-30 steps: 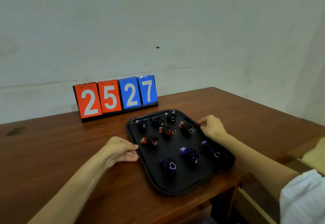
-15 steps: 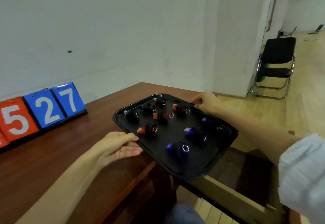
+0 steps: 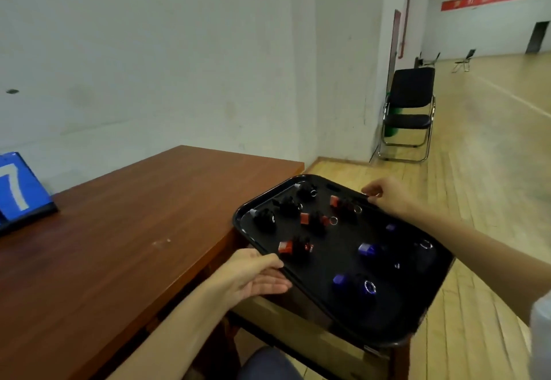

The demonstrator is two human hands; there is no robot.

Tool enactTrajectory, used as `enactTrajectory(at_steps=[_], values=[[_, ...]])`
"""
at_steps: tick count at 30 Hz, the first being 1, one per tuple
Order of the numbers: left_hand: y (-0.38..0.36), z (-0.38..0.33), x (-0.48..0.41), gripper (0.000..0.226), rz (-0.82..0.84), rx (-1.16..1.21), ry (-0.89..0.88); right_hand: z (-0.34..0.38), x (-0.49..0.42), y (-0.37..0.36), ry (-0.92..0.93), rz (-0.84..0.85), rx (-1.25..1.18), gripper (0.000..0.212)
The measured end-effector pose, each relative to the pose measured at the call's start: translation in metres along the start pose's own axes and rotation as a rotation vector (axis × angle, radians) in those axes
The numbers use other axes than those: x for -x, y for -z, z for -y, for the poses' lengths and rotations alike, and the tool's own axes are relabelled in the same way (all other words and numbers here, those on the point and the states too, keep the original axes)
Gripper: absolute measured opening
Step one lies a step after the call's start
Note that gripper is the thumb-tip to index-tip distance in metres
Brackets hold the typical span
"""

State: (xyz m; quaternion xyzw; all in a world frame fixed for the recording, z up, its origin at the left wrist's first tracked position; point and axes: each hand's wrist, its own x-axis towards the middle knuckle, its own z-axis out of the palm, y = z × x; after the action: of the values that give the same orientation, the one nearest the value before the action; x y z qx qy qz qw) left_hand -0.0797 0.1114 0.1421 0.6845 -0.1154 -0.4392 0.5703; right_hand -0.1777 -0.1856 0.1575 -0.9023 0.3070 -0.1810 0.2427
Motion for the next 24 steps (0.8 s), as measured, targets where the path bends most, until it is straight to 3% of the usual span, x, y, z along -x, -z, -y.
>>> enactTrajectory(at_steps=[9,19,24], values=[[-0.037,0.027,-0.038,0.02,0.048,-0.003,0.162,-0.066,-0.004,-0.02,-0.096,0.089,-0.023,0.028],[-0.027,0.042,-0.06,0.041,0.004,0.033,0.251,-0.066,-0.023,-0.048,-0.135,0.229,-0.025,0.038],[-0.027,0.045,-0.065,0.018,0.009,0.043,0.277,-0.067,-0.038,-0.062,-0.152,0.222,-0.03,0.036]])
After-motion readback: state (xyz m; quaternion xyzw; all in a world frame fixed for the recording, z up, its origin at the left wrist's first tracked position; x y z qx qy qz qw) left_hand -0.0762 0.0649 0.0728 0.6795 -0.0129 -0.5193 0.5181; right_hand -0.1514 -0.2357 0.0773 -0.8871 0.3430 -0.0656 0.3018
